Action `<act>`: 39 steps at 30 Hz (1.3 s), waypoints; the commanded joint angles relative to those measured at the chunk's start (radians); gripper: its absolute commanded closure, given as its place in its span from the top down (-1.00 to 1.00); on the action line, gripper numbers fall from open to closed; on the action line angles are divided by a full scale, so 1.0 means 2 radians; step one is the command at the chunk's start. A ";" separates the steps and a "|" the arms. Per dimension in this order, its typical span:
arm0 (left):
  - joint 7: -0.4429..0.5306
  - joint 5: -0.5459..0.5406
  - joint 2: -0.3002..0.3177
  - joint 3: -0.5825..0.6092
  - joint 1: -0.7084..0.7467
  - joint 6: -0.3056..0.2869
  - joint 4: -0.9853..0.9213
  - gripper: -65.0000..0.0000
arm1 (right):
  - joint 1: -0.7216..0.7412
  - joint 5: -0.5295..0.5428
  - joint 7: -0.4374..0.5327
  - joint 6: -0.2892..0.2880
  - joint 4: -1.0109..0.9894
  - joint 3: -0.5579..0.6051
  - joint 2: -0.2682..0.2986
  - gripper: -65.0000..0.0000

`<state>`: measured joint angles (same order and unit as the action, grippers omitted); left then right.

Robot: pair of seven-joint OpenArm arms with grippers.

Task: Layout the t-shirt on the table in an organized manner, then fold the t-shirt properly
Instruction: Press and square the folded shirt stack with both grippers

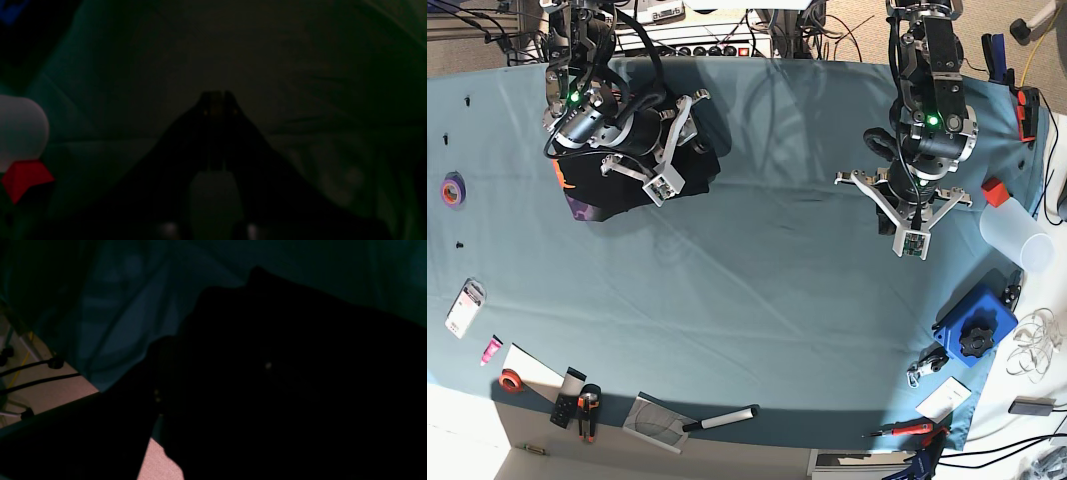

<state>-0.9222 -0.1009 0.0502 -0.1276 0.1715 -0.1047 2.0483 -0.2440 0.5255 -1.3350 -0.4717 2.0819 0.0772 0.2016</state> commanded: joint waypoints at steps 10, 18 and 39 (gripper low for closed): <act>0.034 -0.150 0.000 0.000 -0.006 -0.104 0.008 -1.00 | 0.000 0.008 0.036 -0.001 0.051 -0.211 0.005 -0.99; 0.054 -0.193 0.000 0.060 -0.008 -0.206 -0.006 -1.00 | -0.004 0.013 0.104 -0.010 -0.088 -0.257 0.005 -1.00; 0.069 -0.064 0.000 0.120 -0.012 -0.137 -0.026 -1.00 | 0.018 0.239 0.006 -0.077 -0.059 -0.257 0.003 -1.00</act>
<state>-0.8104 -0.2173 0.0528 0.1112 0.1570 -0.3706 1.9808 -0.2165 0.9764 -1.3491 -0.6235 1.9491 -0.4305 0.1963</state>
